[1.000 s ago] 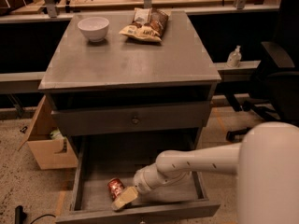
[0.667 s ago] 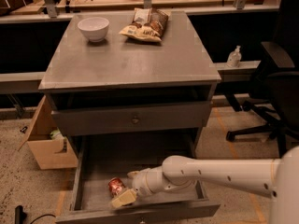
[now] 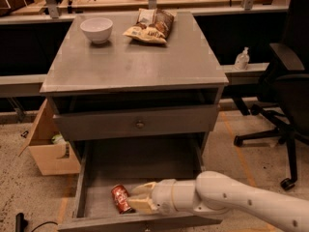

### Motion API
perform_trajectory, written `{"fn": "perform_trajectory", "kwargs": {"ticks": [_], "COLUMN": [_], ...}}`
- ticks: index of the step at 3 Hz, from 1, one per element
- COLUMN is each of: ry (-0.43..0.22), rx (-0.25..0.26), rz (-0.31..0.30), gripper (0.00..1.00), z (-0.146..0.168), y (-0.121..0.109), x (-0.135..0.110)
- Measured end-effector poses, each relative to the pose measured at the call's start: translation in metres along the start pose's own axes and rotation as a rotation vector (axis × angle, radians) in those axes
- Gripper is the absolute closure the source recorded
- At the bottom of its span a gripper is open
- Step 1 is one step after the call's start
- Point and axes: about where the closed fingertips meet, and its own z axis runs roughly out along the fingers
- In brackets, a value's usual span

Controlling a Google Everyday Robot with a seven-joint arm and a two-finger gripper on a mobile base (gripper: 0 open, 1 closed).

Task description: Place coke can into middle drawer

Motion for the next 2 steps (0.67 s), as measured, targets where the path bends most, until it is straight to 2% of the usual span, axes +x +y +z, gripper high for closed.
{"fn": "perform_trajectory", "kwargs": {"ticks": [1,2], "ry": [0.007,-0.039], "rx": [0.210,0.384], "rz": [-0.016,0.054], "gripper": [0.88,0.88], "z": [-0.079,-0.122], "y": [-0.001,0.008], "x": [-0.008,-0.013]}}
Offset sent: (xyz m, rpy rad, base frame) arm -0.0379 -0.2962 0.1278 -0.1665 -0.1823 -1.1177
